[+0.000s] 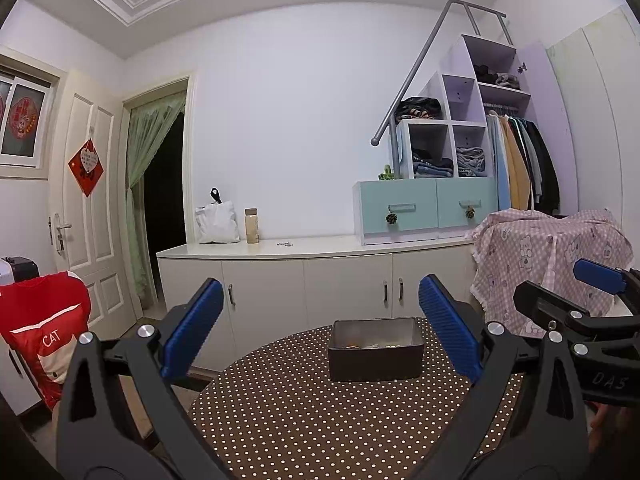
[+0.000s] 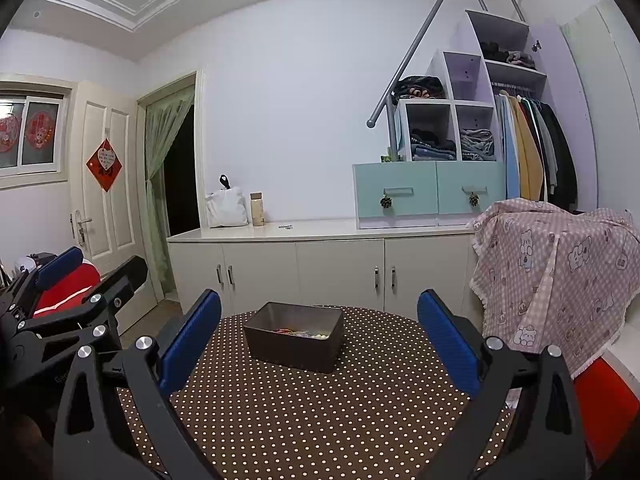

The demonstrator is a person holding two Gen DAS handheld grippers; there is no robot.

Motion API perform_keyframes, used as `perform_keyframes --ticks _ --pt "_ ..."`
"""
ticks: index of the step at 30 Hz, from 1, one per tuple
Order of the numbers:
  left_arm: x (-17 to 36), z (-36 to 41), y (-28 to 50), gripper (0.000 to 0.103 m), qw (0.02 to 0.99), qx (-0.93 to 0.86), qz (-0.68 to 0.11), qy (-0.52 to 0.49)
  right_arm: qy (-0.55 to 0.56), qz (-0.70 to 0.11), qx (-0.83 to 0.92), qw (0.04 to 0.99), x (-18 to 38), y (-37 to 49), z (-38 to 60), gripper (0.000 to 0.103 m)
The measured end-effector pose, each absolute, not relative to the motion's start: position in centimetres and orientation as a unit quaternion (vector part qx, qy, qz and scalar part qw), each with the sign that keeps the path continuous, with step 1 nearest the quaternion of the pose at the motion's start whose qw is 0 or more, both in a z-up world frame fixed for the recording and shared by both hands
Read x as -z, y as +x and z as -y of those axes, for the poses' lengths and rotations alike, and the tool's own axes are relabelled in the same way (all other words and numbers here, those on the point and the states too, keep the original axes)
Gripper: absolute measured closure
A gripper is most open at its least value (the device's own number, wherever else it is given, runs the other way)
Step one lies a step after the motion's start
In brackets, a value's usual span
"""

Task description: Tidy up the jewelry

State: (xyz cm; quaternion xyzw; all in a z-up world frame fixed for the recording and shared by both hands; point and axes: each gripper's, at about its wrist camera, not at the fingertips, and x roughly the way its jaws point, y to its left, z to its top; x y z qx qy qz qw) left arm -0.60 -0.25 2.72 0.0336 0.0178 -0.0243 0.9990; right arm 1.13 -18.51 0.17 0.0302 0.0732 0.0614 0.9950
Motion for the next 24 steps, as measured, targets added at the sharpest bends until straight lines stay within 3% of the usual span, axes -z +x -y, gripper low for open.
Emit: perform_keyframes --ticks 24 --pt "-1.0 0.5 2.0 0.007 0.997 0.029 -0.068 0.036 0.043 -0.113 -0.066 0.99 1.2 3.6 18.4 0.008"
